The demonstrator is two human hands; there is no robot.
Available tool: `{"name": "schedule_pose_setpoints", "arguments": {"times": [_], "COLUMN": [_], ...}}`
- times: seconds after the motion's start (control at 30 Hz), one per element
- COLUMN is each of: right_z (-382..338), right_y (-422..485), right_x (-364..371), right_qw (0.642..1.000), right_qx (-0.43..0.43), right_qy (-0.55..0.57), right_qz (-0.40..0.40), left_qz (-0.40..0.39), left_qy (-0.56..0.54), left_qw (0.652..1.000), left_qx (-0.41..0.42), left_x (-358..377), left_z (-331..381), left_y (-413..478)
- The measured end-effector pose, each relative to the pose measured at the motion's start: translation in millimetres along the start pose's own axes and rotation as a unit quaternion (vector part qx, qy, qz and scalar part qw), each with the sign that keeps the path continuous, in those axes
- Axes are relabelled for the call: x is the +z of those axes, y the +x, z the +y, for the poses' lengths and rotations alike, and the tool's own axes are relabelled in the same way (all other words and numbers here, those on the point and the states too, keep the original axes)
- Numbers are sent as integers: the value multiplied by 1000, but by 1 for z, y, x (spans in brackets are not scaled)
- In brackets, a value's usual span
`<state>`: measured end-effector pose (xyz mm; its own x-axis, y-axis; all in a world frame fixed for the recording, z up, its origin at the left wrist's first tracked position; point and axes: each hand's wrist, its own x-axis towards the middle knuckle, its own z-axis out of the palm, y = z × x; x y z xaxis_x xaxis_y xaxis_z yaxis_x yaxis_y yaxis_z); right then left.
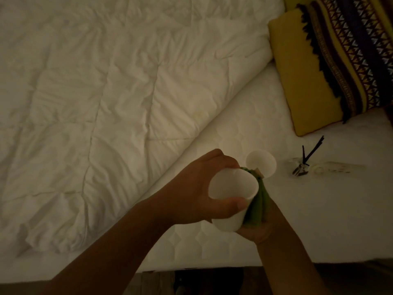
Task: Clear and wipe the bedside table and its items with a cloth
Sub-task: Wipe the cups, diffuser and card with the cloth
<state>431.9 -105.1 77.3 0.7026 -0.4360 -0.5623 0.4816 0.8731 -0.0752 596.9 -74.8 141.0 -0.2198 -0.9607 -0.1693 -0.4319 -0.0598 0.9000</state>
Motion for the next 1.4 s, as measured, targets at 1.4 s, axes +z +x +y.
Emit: {"name": "schedule_pose_setpoints", "arguments": {"times": [1.4], "right_z": [17], "right_y": [-6], "right_x": [-3], "right_qw": [987], "right_qx": [-93], "right_qy": [-36], "right_qz": [127], "left_qz": [19], "left_qy": [-243], "left_qw": [968], "left_qx": [-51], "left_x": [6], "left_z": [-25], "left_y": [8]}}
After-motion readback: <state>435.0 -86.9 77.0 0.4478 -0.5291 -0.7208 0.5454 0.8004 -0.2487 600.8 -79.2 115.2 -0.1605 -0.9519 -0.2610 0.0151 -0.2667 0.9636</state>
